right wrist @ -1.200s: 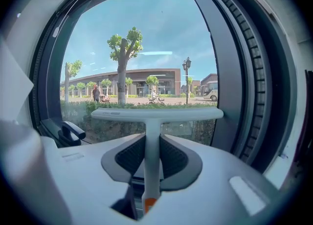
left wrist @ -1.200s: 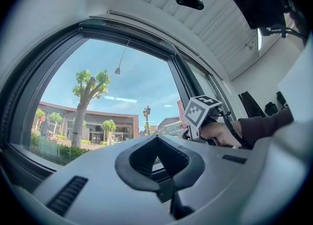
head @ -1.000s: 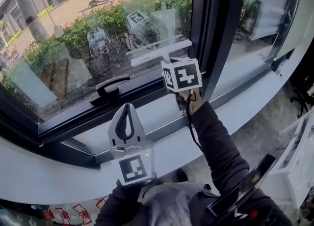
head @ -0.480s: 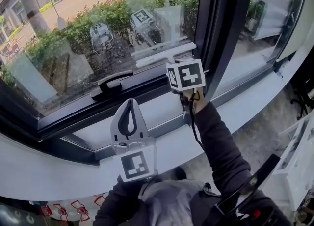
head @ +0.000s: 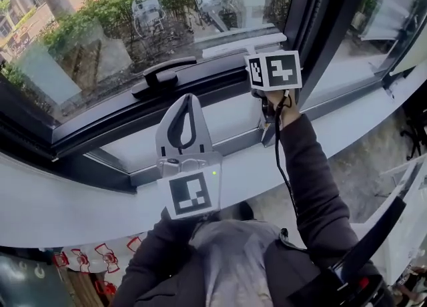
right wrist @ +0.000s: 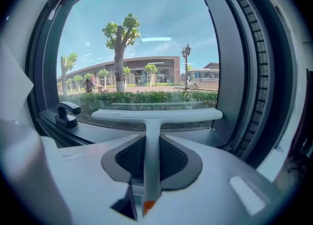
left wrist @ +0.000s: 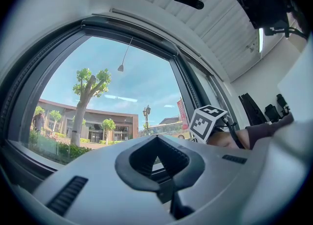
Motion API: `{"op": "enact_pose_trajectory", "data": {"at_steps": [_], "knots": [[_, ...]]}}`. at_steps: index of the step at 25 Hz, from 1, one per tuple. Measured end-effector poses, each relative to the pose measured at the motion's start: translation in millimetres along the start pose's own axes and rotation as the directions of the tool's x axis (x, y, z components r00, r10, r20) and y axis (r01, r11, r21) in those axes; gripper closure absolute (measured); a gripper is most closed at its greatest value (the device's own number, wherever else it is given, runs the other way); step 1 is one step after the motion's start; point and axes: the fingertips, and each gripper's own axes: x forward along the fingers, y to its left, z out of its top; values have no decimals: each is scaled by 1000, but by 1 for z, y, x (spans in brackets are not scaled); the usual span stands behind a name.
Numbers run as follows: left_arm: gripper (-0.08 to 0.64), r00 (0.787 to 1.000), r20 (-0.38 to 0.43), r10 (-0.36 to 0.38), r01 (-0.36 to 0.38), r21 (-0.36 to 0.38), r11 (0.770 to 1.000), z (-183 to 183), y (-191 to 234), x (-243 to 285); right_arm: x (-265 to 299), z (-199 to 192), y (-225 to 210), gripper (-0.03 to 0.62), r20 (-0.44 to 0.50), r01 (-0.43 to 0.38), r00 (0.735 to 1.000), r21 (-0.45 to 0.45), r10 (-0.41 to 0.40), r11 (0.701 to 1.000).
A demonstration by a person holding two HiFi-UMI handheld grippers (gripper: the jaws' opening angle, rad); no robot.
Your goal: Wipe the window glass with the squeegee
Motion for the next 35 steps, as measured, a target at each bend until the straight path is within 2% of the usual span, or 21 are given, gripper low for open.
{"op": "enact_pose_trajectory", "data": {"at_steps": [13, 17, 20, 24, 29, 35], "knots": [[565, 999, -7, -33, 33, -6, 999, 0, 21, 17, 7, 2, 5, 511, 32, 25, 999, 23, -26, 999], [565, 999, -10, -35, 35, 21, 999, 13, 29, 35, -3, 12, 12, 511, 79, 27, 996, 34, -30, 999], [565, 1000, 2, -14, 14, 41, 999, 30, 35, 54, -18, 38, 24, 511, 144, -2, 990, 30, -2, 1000], [565, 998, 35, 48, -51, 76, 996, 60, 54, 79, -43, 92, 53, 509, 260, -64, 964, 20, 57, 998], [565, 990, 83, 111, -119, 98, 988, 111, 82, 95, -77, 164, 98, 509, 380, -140, 914, -34, 142, 990], [565, 981, 142, 131, -146, 97, 985, 171, 117, 108, -110, 234, 153, 511, 488, -153, 856, -72, 168, 986]]}}
